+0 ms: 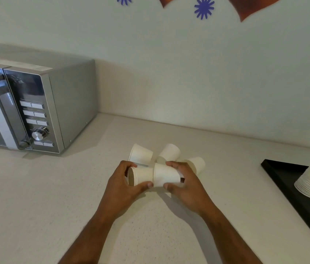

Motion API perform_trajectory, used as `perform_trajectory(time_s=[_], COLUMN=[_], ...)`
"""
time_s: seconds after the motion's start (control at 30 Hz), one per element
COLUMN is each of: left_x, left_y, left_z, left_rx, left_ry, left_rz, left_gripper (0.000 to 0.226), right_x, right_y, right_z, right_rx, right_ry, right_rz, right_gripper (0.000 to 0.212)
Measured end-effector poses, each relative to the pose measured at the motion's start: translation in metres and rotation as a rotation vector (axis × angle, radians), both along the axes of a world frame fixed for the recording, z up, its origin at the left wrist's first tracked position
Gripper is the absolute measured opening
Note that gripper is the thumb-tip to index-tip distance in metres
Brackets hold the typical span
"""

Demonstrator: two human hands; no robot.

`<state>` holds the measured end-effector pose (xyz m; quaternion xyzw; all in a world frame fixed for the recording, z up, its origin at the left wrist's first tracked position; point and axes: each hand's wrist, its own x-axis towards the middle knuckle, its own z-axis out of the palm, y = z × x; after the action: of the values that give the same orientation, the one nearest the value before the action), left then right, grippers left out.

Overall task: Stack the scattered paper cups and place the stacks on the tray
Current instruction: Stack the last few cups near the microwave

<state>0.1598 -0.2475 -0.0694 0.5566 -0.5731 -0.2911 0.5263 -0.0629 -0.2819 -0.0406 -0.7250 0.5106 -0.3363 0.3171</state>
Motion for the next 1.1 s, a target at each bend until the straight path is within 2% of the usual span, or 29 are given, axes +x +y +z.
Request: perform_trajectory(time_s=[0.13, 0.3, 0.43, 0.53, 0.57, 0.6, 0.7, 0.77, 0.83, 0.9, 0.93, 1.1], left_x=[-0.001, -0.010, -0.023, -0.027, -0.026, -0.025, -0.020, -0.022, -0.024, -0.024, -0.024, -0.022], left_y=[0.002, 0.004, 0.009, 0.009, 0.008, 0.007, 0.003, 0.003, 0.003, 0.002, 0.002, 0.003], left_z=[0.003, 0.009, 0.009, 0.008, 0.007, 0.007, 0.006, 0.004, 0.003, 0.002, 0.002, 0.004], left_rx=[0.000, -0.032, -0.074, -0.103, -0.115, -0.123, -0.105, -0.064, -0.045, -0.026, -0.011, 0.064], left_ry=[0.037, 0.087, 0.053, 0.038, 0.025, 0.006, -0.034, -0.040, -0.030, -0.029, -0.033, -0.033], left_rz=[-0.015, -0.029, -0.068, -0.070, -0.053, -0.034, 0.002, -0.019, -0.047, -0.057, -0.059, -0.100], left_gripper=[0.076, 0.080, 0.082, 0.070, 0.069, 0.071, 0.087, 0.091, 0.091, 0.093, 0.095, 0.098], right_x=[0.003, 0.023, 0.044, 0.049, 0.043, 0.037, 0.011, -0.003, -0.011, -0.017, -0.019, -0.025], right_y=[0.009, 0.024, 0.037, 0.043, 0.042, 0.039, 0.012, -0.003, -0.017, -0.028, -0.034, -0.050], right_z=[-0.002, -0.009, -0.006, -0.008, -0.010, -0.004, 0.011, 0.019, 0.016, 0.007, 0.003, -0.010], right_rx=[0.121, 0.174, 0.175, 0.209, 0.179, 0.134, -0.180, -0.252, -0.272, -0.308, -0.317, -0.413], right_ry=[-0.003, -0.052, -0.205, -0.380, -0.361, -0.316, -0.027, 0.044, 0.292, 0.564, 0.639, 0.774], right_rz=[0.056, 0.063, 0.106, 0.241, 0.290, 0.294, -0.032, -0.143, -0.209, -0.209, -0.196, -0.165], right_gripper=[0.058, 0.070, 0.066, 0.060, 0.062, 0.060, 0.044, 0.050, 0.060, 0.068, 0.070, 0.060])
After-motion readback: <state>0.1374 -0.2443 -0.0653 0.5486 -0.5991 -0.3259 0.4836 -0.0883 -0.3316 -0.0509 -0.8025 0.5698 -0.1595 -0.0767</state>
